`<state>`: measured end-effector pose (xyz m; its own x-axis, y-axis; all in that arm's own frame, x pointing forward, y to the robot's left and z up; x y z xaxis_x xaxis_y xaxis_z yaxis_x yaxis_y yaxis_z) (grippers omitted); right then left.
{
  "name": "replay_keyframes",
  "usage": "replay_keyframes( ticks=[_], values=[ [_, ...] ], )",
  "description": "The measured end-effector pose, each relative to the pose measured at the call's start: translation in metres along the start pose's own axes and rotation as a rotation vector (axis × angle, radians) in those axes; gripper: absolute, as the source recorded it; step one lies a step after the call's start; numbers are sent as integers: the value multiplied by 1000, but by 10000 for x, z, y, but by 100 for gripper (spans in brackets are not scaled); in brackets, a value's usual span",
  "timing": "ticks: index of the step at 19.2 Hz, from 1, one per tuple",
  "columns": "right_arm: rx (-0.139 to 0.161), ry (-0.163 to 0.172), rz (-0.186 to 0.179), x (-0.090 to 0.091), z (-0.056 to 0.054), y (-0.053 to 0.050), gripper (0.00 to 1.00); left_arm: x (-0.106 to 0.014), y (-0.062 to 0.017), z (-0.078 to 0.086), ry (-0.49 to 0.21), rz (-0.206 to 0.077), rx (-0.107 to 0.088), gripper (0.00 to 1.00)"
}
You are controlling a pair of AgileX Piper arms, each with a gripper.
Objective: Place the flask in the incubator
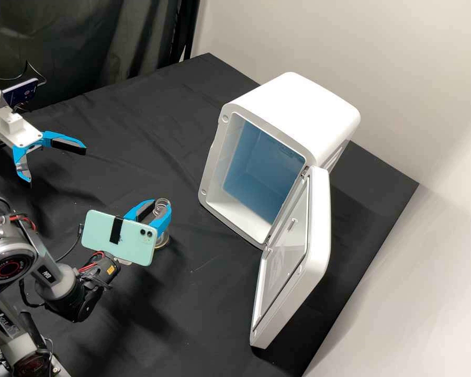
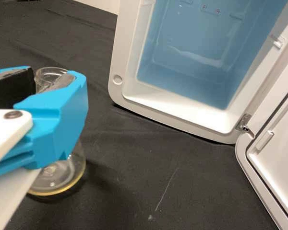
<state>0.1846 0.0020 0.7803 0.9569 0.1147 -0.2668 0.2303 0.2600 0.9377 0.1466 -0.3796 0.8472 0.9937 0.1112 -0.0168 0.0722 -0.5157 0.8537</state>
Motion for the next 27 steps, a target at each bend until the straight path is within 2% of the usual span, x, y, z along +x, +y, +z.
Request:
replay_keyframes(
  ticks=[11,15,17,20,21,27],
  values=[
    [-6,-5,3,-27,-17,20,0,0,0,0,0,0,0,100],
    [12,-25,78,-106,-16,144,0,0,0,0,0,0,0,100],
    [28,-21,114,-130,-22,196,0,0,0,0,0,0,0,100],
    [33,-19,138,-148,-26,230,0,0,0,0,0,0,0,100],
    [33,-18,140,-148,-27,232,100,0,0,0,0,0,0,100],
    [33,-18,140,-148,-27,232,100,0,0,0,0,0,-2,100]
  ],
)
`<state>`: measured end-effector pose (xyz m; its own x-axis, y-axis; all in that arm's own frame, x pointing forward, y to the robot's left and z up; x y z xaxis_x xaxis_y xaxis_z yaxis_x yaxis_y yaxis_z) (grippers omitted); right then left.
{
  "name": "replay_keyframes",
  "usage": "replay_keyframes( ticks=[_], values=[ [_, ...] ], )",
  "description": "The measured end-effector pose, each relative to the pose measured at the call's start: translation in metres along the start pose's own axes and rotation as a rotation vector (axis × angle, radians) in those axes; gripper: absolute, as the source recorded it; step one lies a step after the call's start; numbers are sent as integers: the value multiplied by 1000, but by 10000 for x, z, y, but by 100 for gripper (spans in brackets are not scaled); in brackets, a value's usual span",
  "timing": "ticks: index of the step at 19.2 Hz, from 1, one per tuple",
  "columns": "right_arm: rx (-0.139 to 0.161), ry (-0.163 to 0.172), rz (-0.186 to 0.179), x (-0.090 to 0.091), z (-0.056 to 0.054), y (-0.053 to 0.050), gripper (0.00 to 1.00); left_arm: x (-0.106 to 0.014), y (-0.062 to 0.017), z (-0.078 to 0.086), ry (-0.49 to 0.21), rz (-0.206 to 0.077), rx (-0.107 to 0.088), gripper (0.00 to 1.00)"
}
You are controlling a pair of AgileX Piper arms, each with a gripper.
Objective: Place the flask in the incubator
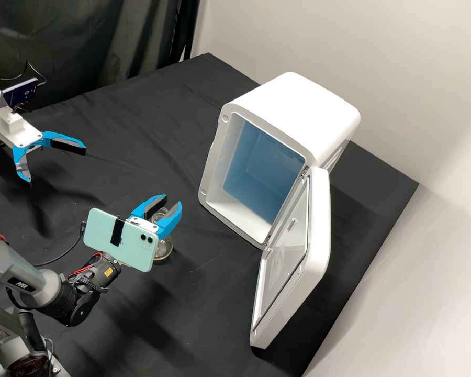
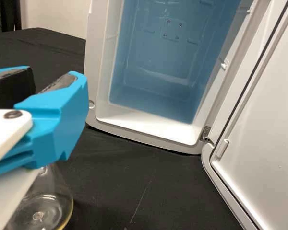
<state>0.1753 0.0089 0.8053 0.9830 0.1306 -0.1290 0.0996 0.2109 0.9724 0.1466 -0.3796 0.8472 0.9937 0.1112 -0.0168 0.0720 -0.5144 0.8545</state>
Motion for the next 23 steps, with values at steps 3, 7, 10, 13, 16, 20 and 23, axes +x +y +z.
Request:
replay_keyframes(
  ticks=[3,7,10,13,16,20,23],
  values=[
    [1,-1,-1,1,2,-2,100,0,0,0,0,0,0,100],
    [1,-1,-1,1,2,-2,100,0,0,0,0,0,0,100],
    [4,-5,-8,6,12,-13,100,0,0,0,0,0,0,100],
    [5,-17,-30,20,40,-49,100,0,0,0,0,0,0,100],
    [2,-25,-49,32,60,-81,100,0,0,0,0,0,-2,100],
    [0,-26,-86,46,84,-136,100,0,0,0,0,0,-18,100],
    [-6,-18,-137,45,117,-191,100,0,0,0,0,0,-18,100]
  ],
)
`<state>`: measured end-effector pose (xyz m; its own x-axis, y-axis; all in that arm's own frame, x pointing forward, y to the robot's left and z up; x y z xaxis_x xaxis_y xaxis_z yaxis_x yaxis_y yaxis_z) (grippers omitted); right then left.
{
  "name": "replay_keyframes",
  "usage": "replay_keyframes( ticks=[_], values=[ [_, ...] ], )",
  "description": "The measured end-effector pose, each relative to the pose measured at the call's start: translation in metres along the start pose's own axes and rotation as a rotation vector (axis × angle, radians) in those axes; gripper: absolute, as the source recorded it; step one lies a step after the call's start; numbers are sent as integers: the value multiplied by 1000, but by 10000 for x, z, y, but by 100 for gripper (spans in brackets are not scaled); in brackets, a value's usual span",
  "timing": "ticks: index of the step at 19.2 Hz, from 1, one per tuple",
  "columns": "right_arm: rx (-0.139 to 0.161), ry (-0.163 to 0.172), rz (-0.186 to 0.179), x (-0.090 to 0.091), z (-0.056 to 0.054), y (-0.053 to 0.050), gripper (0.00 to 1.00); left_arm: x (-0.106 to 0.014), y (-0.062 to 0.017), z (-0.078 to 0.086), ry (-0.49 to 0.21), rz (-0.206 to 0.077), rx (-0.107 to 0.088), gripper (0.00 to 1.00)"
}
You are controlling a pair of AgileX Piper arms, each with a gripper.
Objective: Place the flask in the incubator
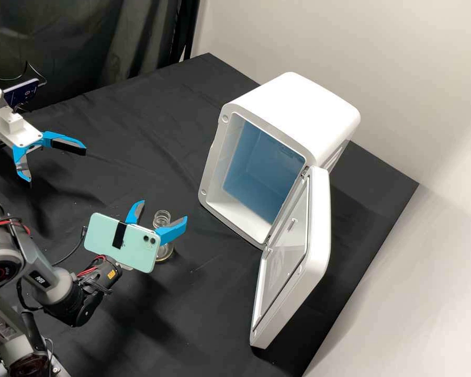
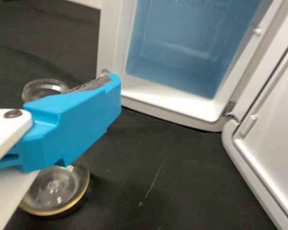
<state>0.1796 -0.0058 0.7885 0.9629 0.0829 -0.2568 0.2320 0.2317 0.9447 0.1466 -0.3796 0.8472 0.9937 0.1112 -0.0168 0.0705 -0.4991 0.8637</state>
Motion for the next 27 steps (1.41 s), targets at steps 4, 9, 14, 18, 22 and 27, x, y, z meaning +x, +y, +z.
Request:
replay_keyframes(
  ticks=[4,9,14,18,22,27],
  values=[
    [8,-30,-37,-2,96,-42,100,0,0,0,0,0,0,100],
    [33,-51,-73,13,153,-102,100,-6,14,9,-1,8,6,100],
    [55,-66,-105,28,193,-159,100,-4,14,15,-5,7,7,100],
    [64,-58,-132,76,196,-200,100,-2,13,20,-8,6,7,100],
    [72,-61,-128,182,202,-203,100,-2,13,20,-8,6,7,100],
    [84,-80,-116,241,219,-203,100,-2,13,20,-8,6,7,100]
  ],
)
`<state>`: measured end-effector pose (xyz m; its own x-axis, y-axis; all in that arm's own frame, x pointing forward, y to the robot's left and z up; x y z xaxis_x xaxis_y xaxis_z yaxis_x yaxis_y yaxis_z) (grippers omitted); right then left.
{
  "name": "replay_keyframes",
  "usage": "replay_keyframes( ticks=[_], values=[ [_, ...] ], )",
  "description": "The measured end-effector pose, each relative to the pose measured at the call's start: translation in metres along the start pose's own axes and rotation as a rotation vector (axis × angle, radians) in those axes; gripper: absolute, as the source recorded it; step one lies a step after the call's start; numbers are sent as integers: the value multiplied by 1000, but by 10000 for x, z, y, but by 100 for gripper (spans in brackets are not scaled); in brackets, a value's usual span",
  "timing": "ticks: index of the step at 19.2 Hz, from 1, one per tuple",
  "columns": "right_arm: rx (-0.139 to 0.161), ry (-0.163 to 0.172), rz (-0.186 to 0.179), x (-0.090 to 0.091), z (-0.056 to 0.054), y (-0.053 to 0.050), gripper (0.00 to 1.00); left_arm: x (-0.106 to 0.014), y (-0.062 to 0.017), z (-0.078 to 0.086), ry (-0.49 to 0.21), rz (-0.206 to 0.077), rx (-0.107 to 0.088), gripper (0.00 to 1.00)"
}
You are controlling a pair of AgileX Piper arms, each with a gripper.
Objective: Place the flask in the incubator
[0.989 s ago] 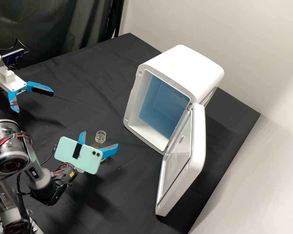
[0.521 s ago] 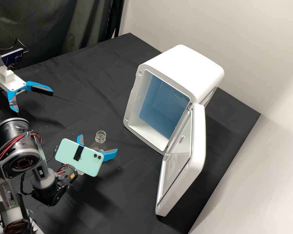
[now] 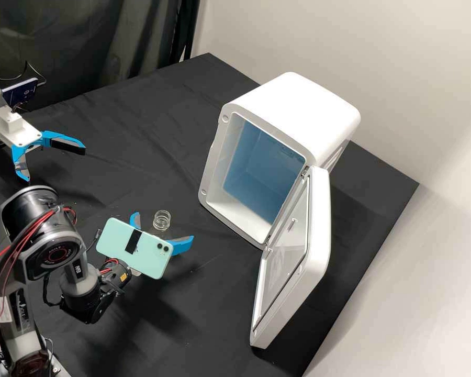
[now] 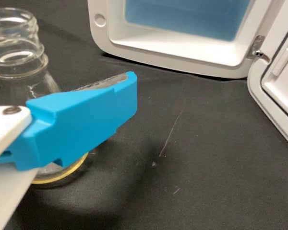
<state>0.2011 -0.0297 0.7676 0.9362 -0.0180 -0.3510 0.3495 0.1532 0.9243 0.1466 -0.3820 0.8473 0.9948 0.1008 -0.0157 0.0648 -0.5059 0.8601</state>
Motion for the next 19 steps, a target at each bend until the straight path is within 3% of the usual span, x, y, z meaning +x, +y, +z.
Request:
replay_keyframes(
  ticks=[5,8,13,19],
  values=[
    [-8,2,-19,49,-1,-34,100,0,0,0,0,0,0,100],
    [4,-13,-36,78,18,-79,100,0,0,0,0,0,0,100],
    [-7,-2,-69,155,12,-137,100,-2,1,-6,4,1,0,100],
    [-8,-19,-90,224,52,-186,100,-3,1,-7,5,1,0,100]
  ],
)
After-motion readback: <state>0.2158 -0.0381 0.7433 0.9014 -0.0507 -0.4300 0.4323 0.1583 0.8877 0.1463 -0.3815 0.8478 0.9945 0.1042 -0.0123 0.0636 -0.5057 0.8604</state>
